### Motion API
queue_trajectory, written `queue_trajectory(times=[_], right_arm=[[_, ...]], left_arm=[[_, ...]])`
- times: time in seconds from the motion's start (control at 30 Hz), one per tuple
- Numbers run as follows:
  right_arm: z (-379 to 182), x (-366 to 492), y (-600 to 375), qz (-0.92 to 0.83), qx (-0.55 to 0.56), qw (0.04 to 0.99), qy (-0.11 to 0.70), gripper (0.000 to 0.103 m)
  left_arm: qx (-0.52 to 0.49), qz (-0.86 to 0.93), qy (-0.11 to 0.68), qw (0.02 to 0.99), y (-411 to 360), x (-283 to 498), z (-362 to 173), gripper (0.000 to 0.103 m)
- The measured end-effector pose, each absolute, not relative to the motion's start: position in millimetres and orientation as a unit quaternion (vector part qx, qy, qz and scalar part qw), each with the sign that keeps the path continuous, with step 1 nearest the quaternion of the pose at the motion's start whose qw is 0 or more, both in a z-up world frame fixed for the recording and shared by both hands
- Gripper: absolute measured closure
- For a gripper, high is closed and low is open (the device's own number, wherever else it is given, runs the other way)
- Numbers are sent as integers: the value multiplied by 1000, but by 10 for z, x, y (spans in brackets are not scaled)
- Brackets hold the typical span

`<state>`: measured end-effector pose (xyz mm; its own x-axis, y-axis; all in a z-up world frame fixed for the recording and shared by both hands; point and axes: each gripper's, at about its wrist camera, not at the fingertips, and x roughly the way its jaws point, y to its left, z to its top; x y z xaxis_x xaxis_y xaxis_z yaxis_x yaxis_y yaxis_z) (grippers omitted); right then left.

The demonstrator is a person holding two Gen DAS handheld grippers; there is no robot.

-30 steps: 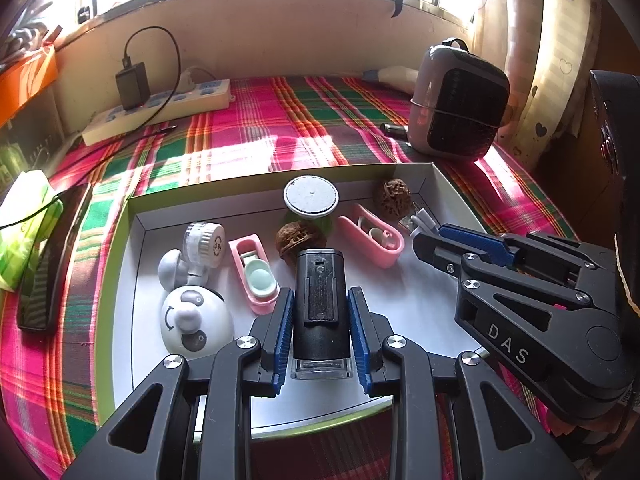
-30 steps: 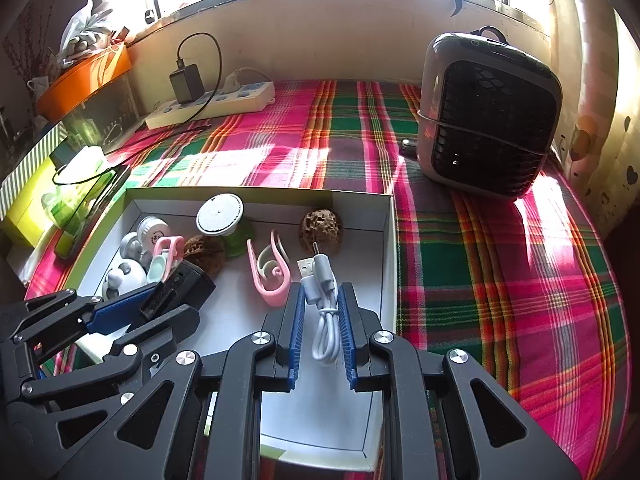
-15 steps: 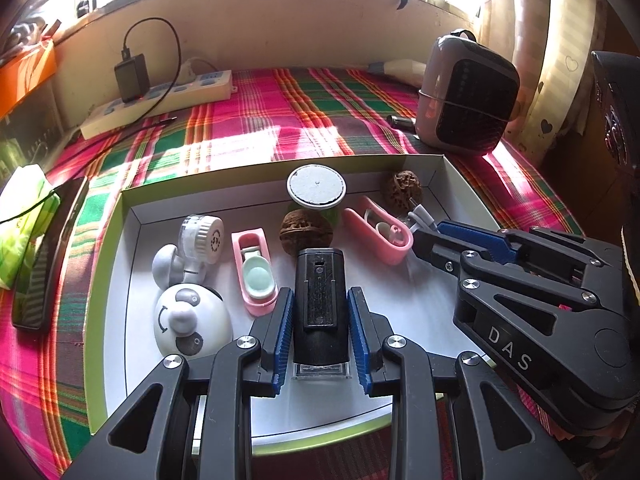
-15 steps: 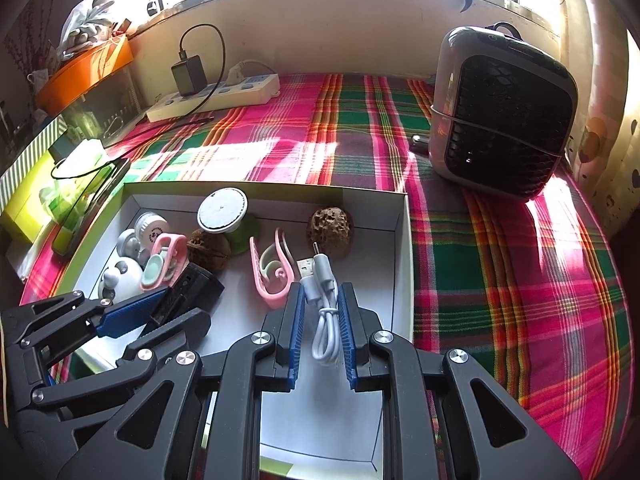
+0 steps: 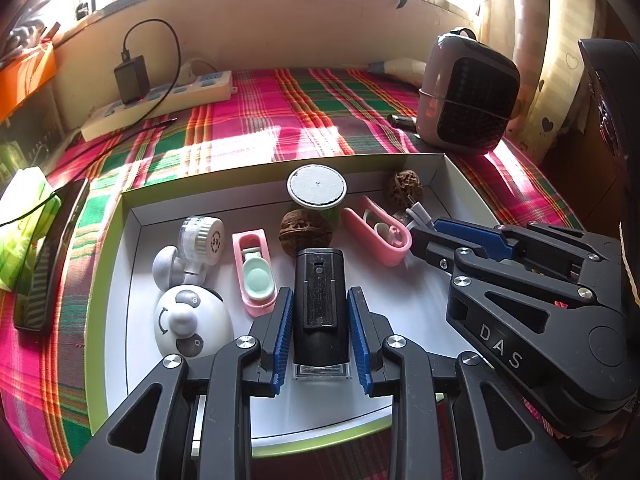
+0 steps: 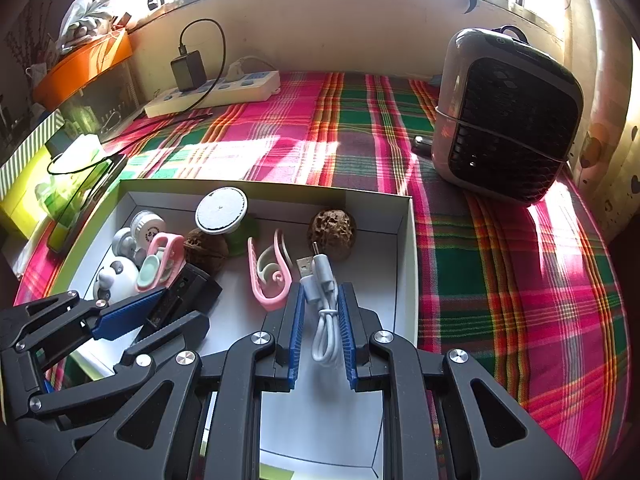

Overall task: Organize objects
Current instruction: 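Lower and open the left tool releasing the device while the right tool releases the cable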

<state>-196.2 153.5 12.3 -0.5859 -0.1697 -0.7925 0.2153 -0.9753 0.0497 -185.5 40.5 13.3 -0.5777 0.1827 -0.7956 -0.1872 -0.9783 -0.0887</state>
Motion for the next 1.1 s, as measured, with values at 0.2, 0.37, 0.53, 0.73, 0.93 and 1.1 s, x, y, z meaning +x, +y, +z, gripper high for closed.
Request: queue_trajectory(times=[0.2, 0.37, 0.53, 0.73, 0.93, 1.1], right_arm=[[125, -1958, 1530, -890, 442, 107, 25, 85], [126, -1952, 1527, -891, 441, 107, 25, 85], [143, -1945, 1535, -892, 439, 108, 22, 84], [150, -1916, 1551, -893, 437, 107, 15, 78], [176, -1857, 1558, -895, 432, 110, 2, 69], [214, -1776, 1580, -898, 425, 112, -4, 66]], left_arm=[[-448, 888, 7, 103, 410, -1861, 136, 77], [-448, 888, 6, 102, 408, -1860, 135, 76], [-448, 888, 4, 102, 405, -1864, 136, 69], [-448, 889, -1, 96, 377, -1845, 143, 66], [-444, 892, 1, 87, 362, -1789, 165, 65], [-436, 897, 6, 76, 350, -1723, 199, 65]])
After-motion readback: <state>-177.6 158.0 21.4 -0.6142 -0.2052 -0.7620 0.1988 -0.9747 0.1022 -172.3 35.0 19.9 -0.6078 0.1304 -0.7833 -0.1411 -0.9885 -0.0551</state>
